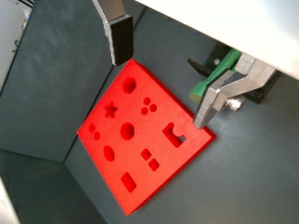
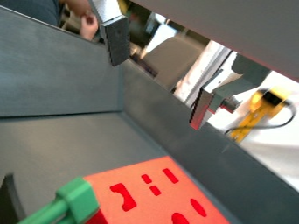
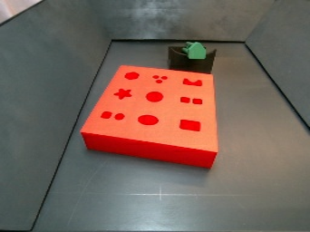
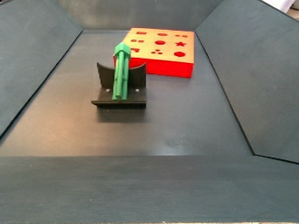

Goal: Pick up the 3 prong object. Move up. Place the 3 prong object on the fixture. Regrasp the 3 prong object. Move to above the board. Insert the 3 prong object.
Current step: Regrasp the 3 prong object.

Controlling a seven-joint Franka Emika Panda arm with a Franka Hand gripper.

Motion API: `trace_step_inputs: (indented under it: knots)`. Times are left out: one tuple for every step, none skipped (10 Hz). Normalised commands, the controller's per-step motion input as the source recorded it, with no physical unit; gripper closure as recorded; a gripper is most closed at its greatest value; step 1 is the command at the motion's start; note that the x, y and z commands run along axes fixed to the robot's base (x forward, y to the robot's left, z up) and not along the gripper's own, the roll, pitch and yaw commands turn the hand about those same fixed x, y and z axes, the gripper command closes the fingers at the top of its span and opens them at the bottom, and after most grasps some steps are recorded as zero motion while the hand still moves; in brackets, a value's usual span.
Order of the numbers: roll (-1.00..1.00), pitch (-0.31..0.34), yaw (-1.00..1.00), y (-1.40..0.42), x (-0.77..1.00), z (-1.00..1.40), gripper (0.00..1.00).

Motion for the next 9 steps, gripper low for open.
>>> trace_step_inputs:
  knots:
    - [1.00,0.020,0.03,-0.13,0.00,0.07,0.00]
    - [1.00,0.021,0.03,-0.08,0.00,0.05,0.00]
    - [1.00,0.020,0.03,-0.06,-0.01,0.04,0.00]
    - [1.00,0.018,0.03,-0.05,-0.01,0.03,0.00]
    - [1.00,0.014,0.03,-0.04,-0.02,0.02,0.00]
    - [1.00,0.011,0.03,-0.02,-0.02,0.01,0.00]
    - [1.00,0.006,0.03,-0.02,-0.02,0.01,0.00]
    - [1.00,0.003,0.03,-0.02,-0.02,0.01,0.00]
    - [1.00,-0.001,0.03,-0.02,-0.01,0.00,0.00]
